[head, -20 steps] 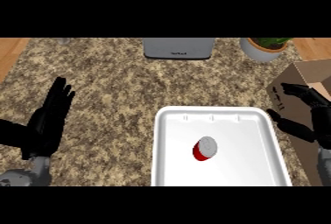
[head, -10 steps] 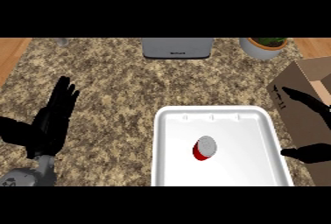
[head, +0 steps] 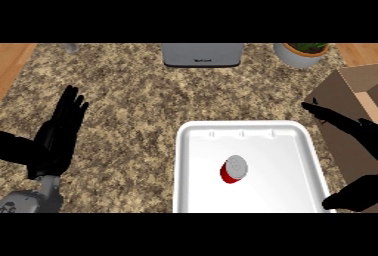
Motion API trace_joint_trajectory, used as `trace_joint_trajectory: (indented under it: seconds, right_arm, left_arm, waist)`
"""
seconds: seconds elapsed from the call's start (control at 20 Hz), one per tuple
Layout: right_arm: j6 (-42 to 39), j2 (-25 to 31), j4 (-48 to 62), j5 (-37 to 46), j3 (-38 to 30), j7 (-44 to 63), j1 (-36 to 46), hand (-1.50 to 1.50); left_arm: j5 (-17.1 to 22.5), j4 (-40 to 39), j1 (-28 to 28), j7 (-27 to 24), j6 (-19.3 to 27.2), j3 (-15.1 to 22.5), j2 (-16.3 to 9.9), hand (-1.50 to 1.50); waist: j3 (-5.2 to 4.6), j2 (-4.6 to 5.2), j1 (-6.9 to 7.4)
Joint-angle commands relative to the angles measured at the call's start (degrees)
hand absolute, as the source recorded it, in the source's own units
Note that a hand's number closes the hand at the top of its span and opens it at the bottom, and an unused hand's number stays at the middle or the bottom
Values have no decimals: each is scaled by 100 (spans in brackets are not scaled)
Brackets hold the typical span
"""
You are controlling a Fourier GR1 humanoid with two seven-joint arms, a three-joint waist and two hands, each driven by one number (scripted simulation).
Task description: Pick the can from the tray and place it in the cardboard box
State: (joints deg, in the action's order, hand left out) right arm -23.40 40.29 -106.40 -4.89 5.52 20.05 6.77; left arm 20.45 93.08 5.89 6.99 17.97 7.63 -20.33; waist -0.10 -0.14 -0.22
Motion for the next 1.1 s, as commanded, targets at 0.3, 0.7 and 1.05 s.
trace_joint_trajectory:
  seconds: [0.3,0.7,1.05]
  right_arm:
    - [-129,-961,-944,265,316,1626,196,-150]
    - [16,-1991,-486,875,911,2417,811,-150]
    - [-146,-2295,-747,1538,864,2258,254,-150]
  left_arm:
    - [-287,-174,67,10,-350,-348,237,0]
    - [-465,533,-380,291,-355,-303,463,0]
    - [-782,218,-316,162,-592,-380,736,0]
  waist:
    - [8,9,12]
    - [8,12,56]
    - [8,9,21]
